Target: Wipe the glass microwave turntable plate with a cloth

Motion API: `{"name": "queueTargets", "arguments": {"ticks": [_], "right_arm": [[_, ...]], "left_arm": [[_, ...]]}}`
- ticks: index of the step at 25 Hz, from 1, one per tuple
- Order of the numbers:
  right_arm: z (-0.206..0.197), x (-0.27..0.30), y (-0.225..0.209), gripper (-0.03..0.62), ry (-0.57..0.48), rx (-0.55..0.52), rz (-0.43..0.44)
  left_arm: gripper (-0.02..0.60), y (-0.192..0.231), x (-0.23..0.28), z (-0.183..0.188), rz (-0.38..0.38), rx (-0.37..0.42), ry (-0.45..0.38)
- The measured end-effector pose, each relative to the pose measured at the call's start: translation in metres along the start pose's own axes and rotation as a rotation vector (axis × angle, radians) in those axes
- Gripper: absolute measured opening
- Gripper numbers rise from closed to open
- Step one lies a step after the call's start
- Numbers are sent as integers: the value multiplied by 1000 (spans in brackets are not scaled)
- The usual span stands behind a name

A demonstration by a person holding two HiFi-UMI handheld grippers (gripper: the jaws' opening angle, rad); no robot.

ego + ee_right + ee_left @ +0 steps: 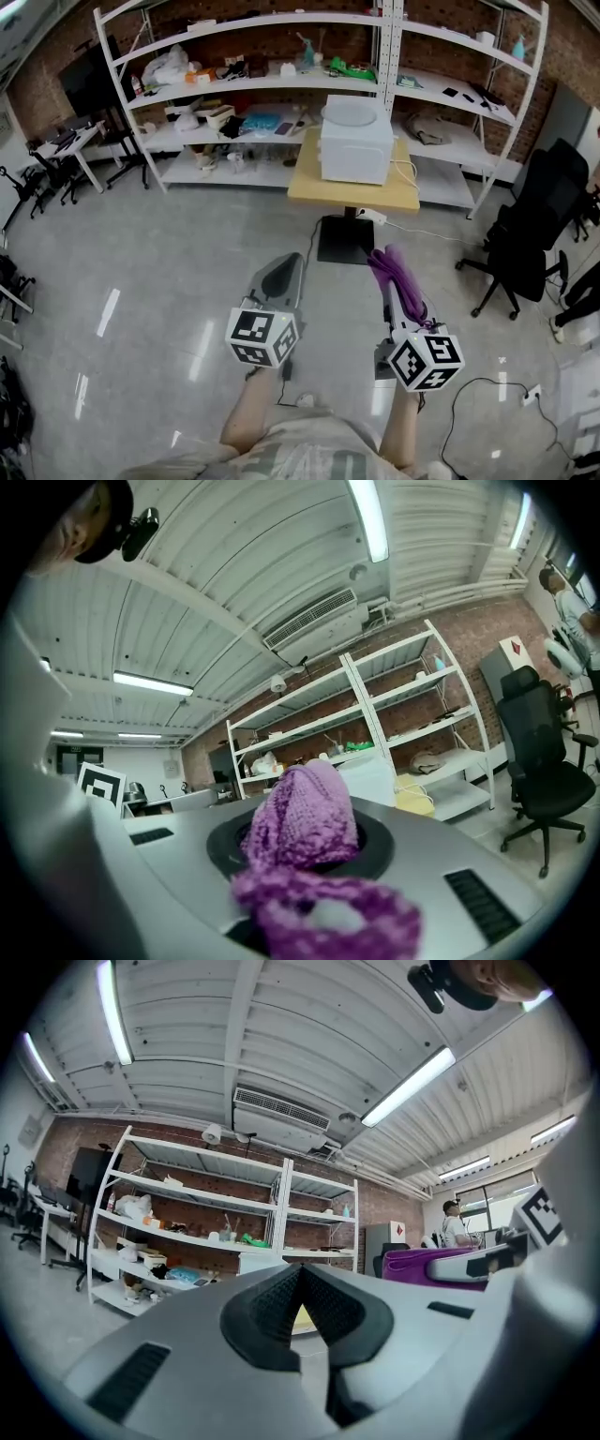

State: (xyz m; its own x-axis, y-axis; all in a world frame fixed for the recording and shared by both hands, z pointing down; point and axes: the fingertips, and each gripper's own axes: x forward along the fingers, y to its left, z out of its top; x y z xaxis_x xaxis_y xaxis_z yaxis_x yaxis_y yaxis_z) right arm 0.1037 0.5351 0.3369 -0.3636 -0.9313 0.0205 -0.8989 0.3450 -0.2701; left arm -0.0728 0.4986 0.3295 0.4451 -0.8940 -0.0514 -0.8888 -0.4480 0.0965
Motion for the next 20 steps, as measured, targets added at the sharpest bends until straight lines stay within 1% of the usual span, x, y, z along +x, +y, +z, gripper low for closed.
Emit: {"name": "queueTargets", "arguments": {"ticks": [5,10,13,17,20], "right_arm": [[-2,-10,-11,54,1,-39,-7],[-11,-16,-27,54,18,-2,-9],[-14,-15,-34,54,32,3,-10],[-15,-1,-53,54,53,-17,-33],[-17,20,-69,54,61,-21,-47]], "left_arm": [[2,-6,0,-7,7,7,19],[2,-17,4,-15,8,4,33],[2,-18,8,-21,9,-6,42],[2,-11,30,-30,13,-21,57],[2,1,54,-36,16,-30,53]]}}
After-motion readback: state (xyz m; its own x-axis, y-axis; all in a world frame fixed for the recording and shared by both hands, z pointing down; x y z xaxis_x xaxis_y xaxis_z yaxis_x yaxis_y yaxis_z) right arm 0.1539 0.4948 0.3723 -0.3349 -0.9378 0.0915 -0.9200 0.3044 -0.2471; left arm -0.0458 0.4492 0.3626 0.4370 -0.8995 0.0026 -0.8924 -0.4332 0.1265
